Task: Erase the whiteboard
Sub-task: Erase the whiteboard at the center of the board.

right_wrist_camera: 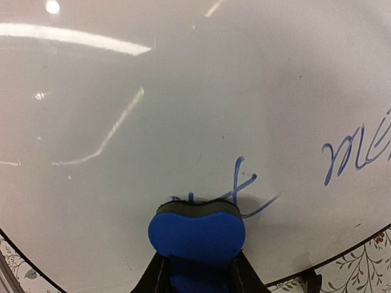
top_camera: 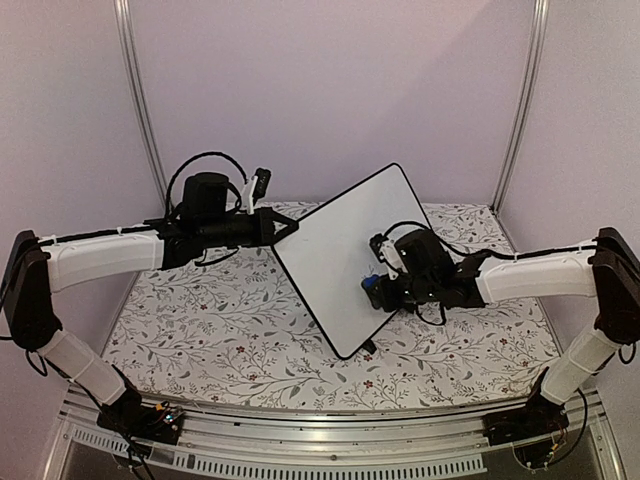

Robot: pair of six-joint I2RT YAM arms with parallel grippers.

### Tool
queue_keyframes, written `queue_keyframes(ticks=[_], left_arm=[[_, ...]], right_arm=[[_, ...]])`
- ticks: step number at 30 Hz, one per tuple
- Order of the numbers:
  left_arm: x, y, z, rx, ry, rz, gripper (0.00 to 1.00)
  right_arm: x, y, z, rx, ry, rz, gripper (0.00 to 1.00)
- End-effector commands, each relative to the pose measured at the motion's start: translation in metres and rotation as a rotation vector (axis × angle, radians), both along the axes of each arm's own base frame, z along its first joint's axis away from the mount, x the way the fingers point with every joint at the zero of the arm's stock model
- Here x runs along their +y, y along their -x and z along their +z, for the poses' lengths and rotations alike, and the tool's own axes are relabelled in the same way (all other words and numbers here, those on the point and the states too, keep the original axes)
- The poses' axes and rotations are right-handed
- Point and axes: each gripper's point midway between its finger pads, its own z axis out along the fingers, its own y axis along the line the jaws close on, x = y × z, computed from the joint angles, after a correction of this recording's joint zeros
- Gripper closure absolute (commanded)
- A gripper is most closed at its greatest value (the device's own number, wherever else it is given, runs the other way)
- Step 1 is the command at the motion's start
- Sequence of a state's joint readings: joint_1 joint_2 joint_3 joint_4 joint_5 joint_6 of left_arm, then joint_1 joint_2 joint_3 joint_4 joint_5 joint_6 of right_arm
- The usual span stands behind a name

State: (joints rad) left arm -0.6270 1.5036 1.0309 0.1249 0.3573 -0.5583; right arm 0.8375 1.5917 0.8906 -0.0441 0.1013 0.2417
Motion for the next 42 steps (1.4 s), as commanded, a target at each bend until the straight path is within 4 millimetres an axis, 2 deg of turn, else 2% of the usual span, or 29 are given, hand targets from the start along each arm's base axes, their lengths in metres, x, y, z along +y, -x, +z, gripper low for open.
queue_keyframes(ticks=[1,4,8,13,19,23,31,35,38,42], left_arm=[[-0.007,0.018,-0.001,-0.007,-0.014,-0.074,1.00],[-0.007,0.018,0.000,-0.009,-0.011,-0.074,1.00],[-0.007,0.018,0.002,-0.013,-0.009,-0.074,1.00],[-0.007,0.019,0.003,-0.014,-0.008,-0.075,1.00],[-0.007,0.019,0.003,-0.015,-0.007,-0.075,1.00],[-0.007,0.018,0.001,-0.012,-0.010,-0.073,1.00],[-0.007,0.018,0.001,-0.011,-0.011,-0.074,1.00],[-0.007,0.018,0.002,-0.013,-0.009,-0.074,1.00],[-0.007,0.019,0.002,-0.014,-0.008,-0.076,1.00],[-0.007,0.019,0.004,-0.014,-0.004,-0.078,1.00]], right_arm=[[0.011,-0.030,0.027,-0.086,-0.028,-0.010,0.85],[0.014,-0.031,0.026,-0.082,-0.020,0.000,0.85],[0.010,-0.023,0.007,-0.038,-0.005,0.008,0.85],[-0.011,-0.002,-0.024,0.028,0.028,-0.010,0.85],[-0.026,0.014,-0.041,0.057,0.023,-0.023,0.85],[-0.024,0.012,-0.037,0.047,0.016,-0.020,0.85],[-0.001,-0.024,0.006,-0.044,-0.027,-0.010,0.85],[0.005,-0.036,0.019,-0.069,-0.038,-0.007,0.85],[0.004,-0.036,0.016,-0.061,-0.034,-0.007,0.85],[-0.002,-0.024,-0.006,-0.007,-0.021,-0.002,0.85]])
